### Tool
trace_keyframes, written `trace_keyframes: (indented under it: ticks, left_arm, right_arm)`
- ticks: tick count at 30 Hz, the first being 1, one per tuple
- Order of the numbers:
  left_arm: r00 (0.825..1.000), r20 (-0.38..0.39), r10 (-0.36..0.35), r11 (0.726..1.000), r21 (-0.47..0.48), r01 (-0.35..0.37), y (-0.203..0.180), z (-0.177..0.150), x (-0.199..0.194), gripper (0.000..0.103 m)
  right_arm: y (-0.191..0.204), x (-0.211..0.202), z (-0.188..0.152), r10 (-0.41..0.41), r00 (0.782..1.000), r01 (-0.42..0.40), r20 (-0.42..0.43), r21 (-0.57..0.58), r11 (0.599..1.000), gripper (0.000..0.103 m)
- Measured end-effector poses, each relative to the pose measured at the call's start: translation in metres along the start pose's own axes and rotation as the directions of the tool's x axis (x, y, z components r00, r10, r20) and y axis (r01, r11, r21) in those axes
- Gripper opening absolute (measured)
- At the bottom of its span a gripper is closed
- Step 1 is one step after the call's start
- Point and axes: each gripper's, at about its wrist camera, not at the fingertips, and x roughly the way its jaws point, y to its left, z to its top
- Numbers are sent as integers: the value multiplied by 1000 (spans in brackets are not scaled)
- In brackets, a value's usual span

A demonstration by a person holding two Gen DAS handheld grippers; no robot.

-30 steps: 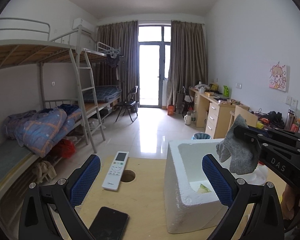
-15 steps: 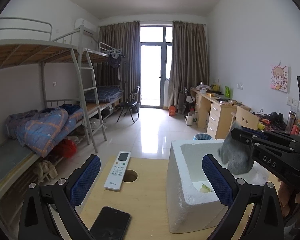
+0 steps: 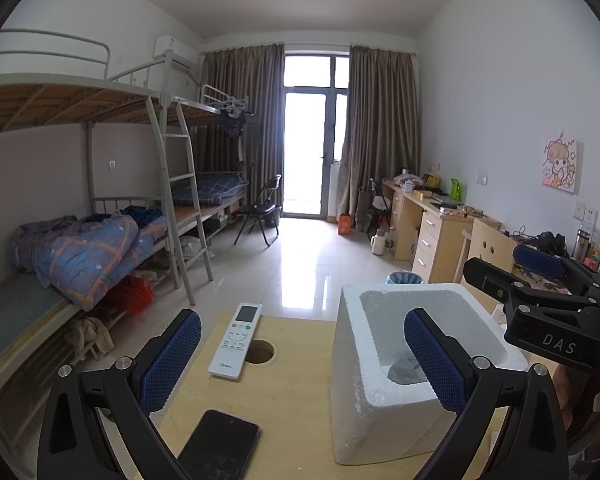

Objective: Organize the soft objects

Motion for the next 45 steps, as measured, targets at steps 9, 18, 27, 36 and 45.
trace_keyframes:
  ticks: [9, 18, 27, 36, 45]
  left_arm:
    - [999, 34, -23, 1000, 0, 23, -5, 1, -30, 102]
    - [996, 58, -63, 998, 5, 63, -15, -5, -62, 102]
    - [992, 52, -113, 994, 6, 113, -30, -18, -80, 102]
    - [986, 16, -165, 986, -4, 165, -44, -33, -87, 102]
    - [976, 24, -216, 976, 4, 216, -59, -46, -109, 102]
  right_arm:
    - [-5, -32, -4, 2, 1000, -2, 7, 26, 1000, 90]
    - [-14, -73, -9, -7, 1000, 6, 27, 48, 999, 90]
    - [-28, -108, -28, -9, 1000, 8, 14, 95, 995, 90]
    - [-39, -137, -47, -43, 999, 41, 9, 135, 990, 90]
    - [-55, -173, -70, -77, 996, 70, 35, 164, 984, 92]
